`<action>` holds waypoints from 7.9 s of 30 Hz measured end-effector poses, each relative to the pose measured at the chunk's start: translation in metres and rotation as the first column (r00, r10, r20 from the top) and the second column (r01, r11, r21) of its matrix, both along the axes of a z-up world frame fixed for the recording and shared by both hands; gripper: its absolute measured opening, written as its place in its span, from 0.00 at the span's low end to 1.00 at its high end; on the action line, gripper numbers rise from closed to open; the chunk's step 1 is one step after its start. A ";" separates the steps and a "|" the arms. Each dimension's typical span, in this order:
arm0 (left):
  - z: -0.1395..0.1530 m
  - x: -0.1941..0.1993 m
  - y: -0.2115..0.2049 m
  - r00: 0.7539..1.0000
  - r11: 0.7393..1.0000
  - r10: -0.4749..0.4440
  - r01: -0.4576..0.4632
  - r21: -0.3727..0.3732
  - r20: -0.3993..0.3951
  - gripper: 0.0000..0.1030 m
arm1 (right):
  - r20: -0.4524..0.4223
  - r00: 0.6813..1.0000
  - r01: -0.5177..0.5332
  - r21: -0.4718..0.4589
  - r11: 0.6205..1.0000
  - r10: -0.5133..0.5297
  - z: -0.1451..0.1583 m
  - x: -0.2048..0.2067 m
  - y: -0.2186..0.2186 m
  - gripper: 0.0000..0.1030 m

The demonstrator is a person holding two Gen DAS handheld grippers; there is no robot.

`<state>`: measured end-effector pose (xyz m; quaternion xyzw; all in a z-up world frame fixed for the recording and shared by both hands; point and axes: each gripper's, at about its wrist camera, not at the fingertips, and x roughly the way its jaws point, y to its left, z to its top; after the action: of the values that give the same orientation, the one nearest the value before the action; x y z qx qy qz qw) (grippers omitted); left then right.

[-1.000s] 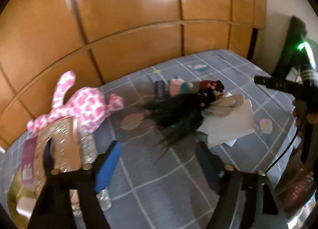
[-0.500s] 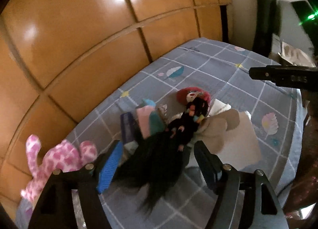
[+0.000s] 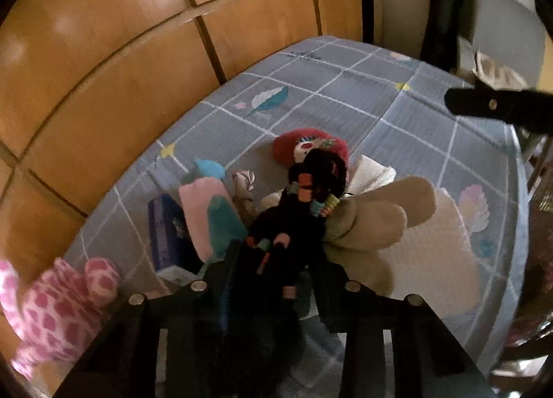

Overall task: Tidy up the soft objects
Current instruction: 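Grasp the black-haired doll by its beaded hair with the left tool, then carry the doll into the gold tray with the left tool while the right tool grasps the blue tube, then release the doll in the tray with the left tool while the right tool lifts the blue tube, then carry the blue tube over the gold tray with the right tool, then lower the blue tube into the tray and open the right tool, then move both tools away from the tray toward the plush pile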

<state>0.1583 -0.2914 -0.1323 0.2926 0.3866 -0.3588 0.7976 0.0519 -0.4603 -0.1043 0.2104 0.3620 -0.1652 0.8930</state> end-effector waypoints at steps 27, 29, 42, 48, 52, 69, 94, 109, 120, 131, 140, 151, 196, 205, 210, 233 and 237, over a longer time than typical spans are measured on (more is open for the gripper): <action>0.115 0.096 0.157 0.886 0.823 0.441 -0.463 -0.329 -0.145 0.35 | -0.077 0.993 -0.090 0.018 0.996 0.092 -0.014 0.013 0.014 0.62; 0.124 0.102 0.184 0.857 0.786 0.497 -0.511 -0.348 -0.135 0.35 | -0.080 0.992 -0.092 0.015 0.996 0.093 -0.014 0.013 0.014 0.62; 0.134 0.076 0.358 0.654 0.572 0.749 -0.721 -0.392 -0.108 0.35 | -0.092 0.989 -0.117 -0.004 0.993 0.116 -0.015 0.014 0.020 0.62; 0.111 0.021 0.416 0.586 0.497 0.800 -0.767 -0.406 -0.129 0.35 | -0.089 0.979 -0.187 -0.039 0.982 0.183 -0.012 0.018 0.036 0.62; 0.090 -0.015 0.441 0.559 0.469 0.817 -0.788 -0.398 -0.143 0.35 | -0.089 0.963 -0.258 -0.059 0.964 0.252 -0.009 0.023 0.060 0.62; 0.023 -0.114 0.489 0.457 0.377 0.869 -0.859 -0.347 -0.187 0.35 | -0.106 0.905 -0.417 -0.032 0.908 0.412 -0.003 0.126 0.180 0.58; 0.007 -0.134 0.492 0.304 0.296 0.953 -0.923 -0.244 0.004 0.38 | -0.380 0.856 -0.400 -0.056 0.915 0.351 -0.076 0.202 0.204 0.24; 0.023 -0.142 0.498 0.248 0.250 0.968 -0.929 -0.272 0.045 0.57 | -0.376 0.862 -0.409 -0.117 0.905 0.341 -0.076 0.197 0.210 0.24; 0.057 -0.161 0.492 0.256 0.279 0.960 -0.899 -0.336 0.111 0.60 | -0.387 0.865 -0.398 -0.142 0.906 0.319 -0.074 0.195 0.215 0.23; 0.059 -0.171 0.484 0.274 0.297 0.955 -0.894 -0.336 0.115 0.60 | -0.352 0.870 -0.404 -0.105 0.909 0.346 -0.066 0.190 0.228 0.23; 0.060 -0.178 0.480 0.290 0.311 0.950 -0.889 -0.337 0.113 0.64 | -0.277 0.878 -0.420 -0.055 0.906 0.390 -0.046 0.187 0.241 0.23; 0.059 -0.186 0.479 0.303 0.318 0.948 -0.883 -0.347 0.096 0.65 | -0.076 0.898 -0.440 -0.116 0.891 0.433 0.037 0.178 0.274 0.23; 0.056 -0.206 0.579 0.065 0.067 0.998 -0.921 -0.384 0.018 0.72 | -0.142 0.176 -0.979 0.077 0.188 0.974 -0.028 0.059 0.643 0.36; 0.058 -0.205 0.567 0.107 0.106 0.994 -0.915 -0.389 0.019 0.72 | -0.092 0.233 -0.972 0.003 0.234 0.968 -0.004 0.044 0.612 0.36; 0.062 -0.204 0.555 0.145 0.140 0.989 -0.906 -0.399 0.018 0.76 | -0.076 0.270 -0.961 -0.084 0.264 0.960 0.011 0.029 0.588 0.36; 0.061 -0.193 0.477 0.345 0.330 0.938 -0.870 -0.367 0.024 0.77 | -0.023 0.497 -0.842 -0.255 0.476 0.867 0.038 0.006 0.451 0.40; 0.064 -0.189 0.461 0.399 0.380 0.917 -0.851 -0.363 0.026 0.77 | -0.027 0.557 -0.806 -0.259 0.532 0.830 0.038 0.009 0.418 0.40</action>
<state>-0.0307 0.1693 -0.0681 -0.0441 0.3329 0.1086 0.9356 0.0613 -0.0420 -0.0664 -0.0861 0.3501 0.2402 0.9013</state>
